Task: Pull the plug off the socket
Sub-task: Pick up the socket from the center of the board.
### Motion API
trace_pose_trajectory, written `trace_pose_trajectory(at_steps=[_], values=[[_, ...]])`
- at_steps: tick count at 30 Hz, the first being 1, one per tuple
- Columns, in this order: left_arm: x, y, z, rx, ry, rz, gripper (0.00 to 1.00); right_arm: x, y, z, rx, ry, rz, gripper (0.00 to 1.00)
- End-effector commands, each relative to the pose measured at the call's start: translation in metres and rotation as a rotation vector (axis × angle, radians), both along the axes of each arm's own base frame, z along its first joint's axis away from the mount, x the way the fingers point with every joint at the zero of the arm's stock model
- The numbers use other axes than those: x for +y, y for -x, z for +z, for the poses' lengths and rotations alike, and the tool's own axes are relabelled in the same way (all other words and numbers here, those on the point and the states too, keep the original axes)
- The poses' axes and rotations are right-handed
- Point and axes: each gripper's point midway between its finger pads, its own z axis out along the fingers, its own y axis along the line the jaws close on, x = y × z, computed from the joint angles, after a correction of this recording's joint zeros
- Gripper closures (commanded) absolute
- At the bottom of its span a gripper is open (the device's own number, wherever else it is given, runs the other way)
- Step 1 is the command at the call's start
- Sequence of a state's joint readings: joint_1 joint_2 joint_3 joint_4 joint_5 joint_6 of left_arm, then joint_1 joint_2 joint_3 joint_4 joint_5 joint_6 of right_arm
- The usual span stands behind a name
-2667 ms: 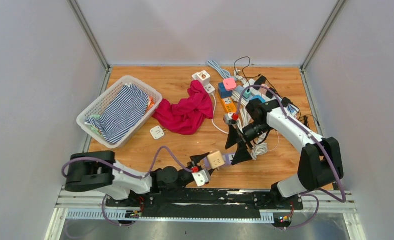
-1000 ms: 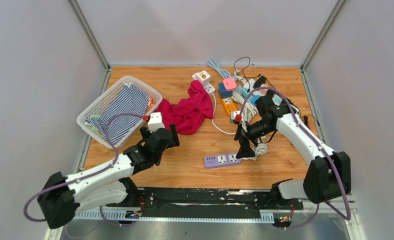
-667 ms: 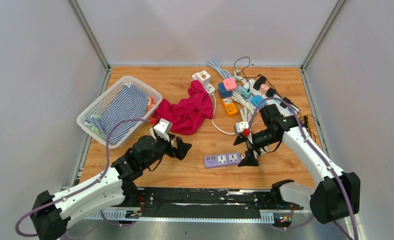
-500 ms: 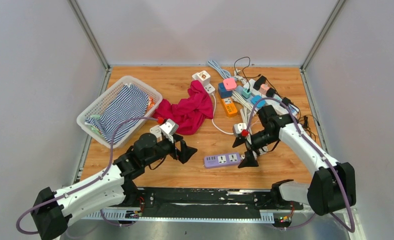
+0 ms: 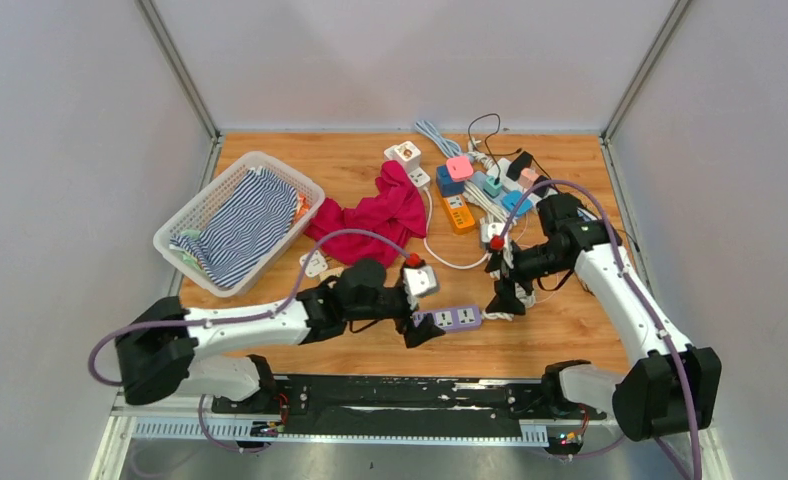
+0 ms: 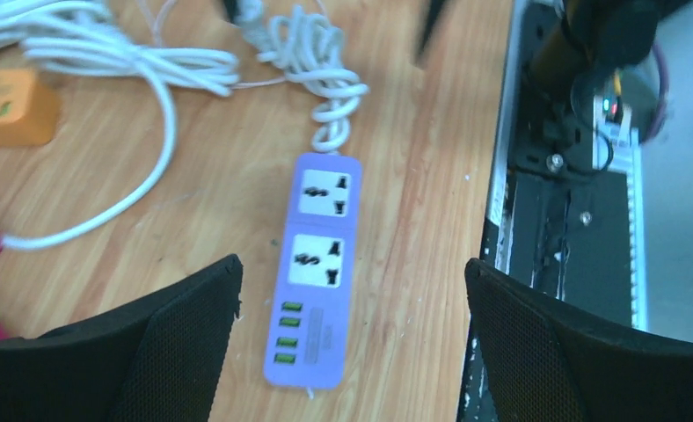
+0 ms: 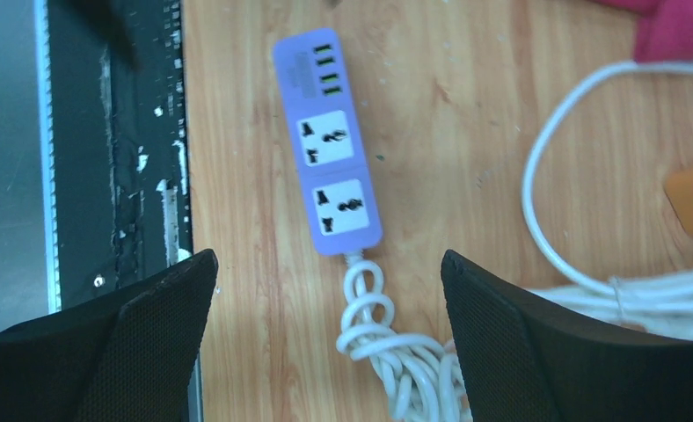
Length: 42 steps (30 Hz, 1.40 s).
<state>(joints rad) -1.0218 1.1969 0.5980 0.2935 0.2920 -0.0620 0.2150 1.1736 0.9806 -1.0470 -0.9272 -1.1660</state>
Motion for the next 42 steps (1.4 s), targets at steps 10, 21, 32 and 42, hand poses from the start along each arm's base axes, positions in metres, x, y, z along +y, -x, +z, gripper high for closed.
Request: trace_pose_trajectory(at_steps=[10, 21, 32, 42], values=[[-0.067, -0.022, -0.08, -0.382, -0.274, -0.179, 0.03, -0.045, -0.037, 0.007, -0.026, 0.004, -0.39, 0.03], [-0.075, -0.021, -0.12, -0.32, -0.338, -0.214, 0.14, -0.052, -0.04, -0.002, -0.05, 0.048, -0.399, 0.03], [-0.083, -0.013, -0.121, -0.222, -0.299, -0.226, 0.46, -0.052, -0.039, -0.005, -0.054, 0.049, -0.392, 0.03], [-0.071, 0.003, -0.097, -0.16, -0.233, -0.217, 1.0, -0.053, -0.041, -0.004, -0.061, 0.053, -0.4, 0.04]])
